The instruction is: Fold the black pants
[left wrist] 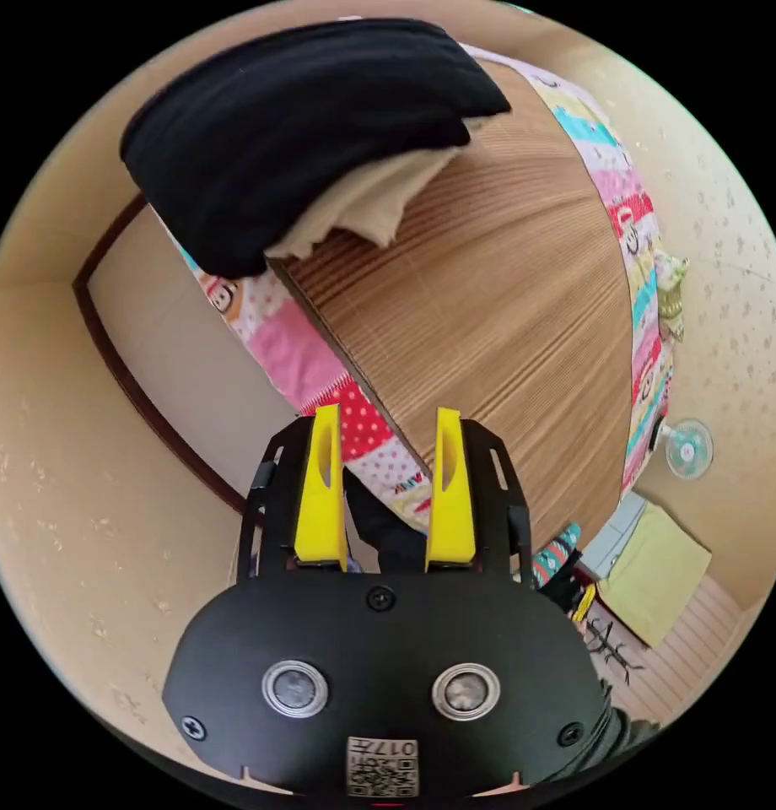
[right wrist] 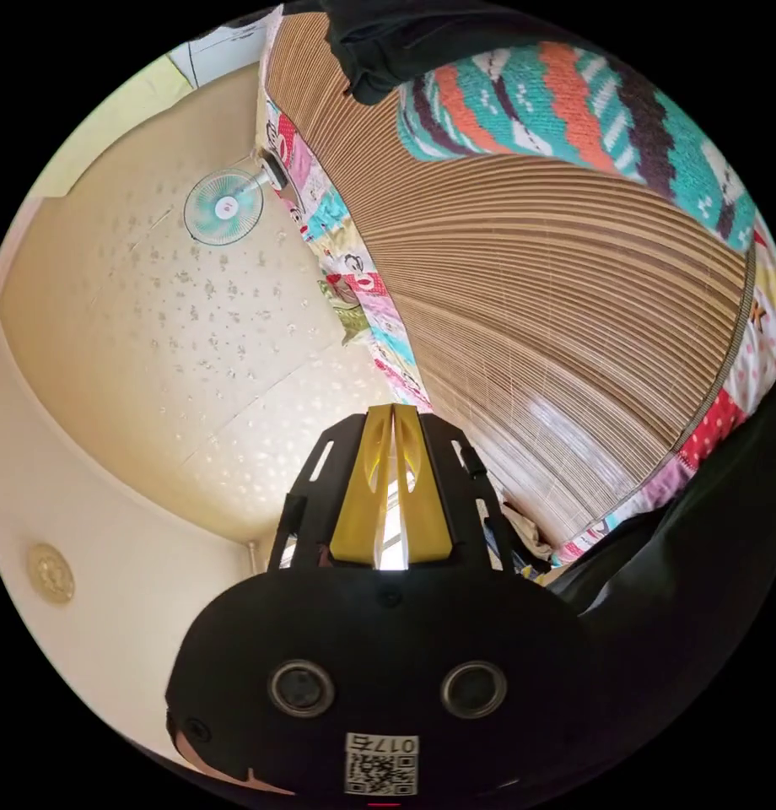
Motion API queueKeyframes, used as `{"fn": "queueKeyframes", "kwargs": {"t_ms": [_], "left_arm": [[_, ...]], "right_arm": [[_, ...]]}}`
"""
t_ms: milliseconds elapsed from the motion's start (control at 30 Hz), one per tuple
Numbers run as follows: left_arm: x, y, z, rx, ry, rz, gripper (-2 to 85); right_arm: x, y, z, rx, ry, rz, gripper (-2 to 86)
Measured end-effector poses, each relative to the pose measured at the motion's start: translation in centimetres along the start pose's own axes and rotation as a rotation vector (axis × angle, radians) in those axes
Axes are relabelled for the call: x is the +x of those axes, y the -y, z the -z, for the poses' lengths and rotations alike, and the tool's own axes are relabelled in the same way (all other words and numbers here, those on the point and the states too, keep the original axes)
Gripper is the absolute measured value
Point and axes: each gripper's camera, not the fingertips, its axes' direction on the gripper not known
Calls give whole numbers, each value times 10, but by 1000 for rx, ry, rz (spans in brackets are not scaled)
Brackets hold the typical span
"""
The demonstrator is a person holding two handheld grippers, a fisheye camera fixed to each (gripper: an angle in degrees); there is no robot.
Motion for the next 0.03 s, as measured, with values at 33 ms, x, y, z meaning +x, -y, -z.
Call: {"fn": "queueKeyframes", "kwargs": {"t_ms": [33], "left_arm": [[-6,14,17,73,49,35,161]], "right_arm": [[-7,-1,0,-10,-56,30,2]]}}
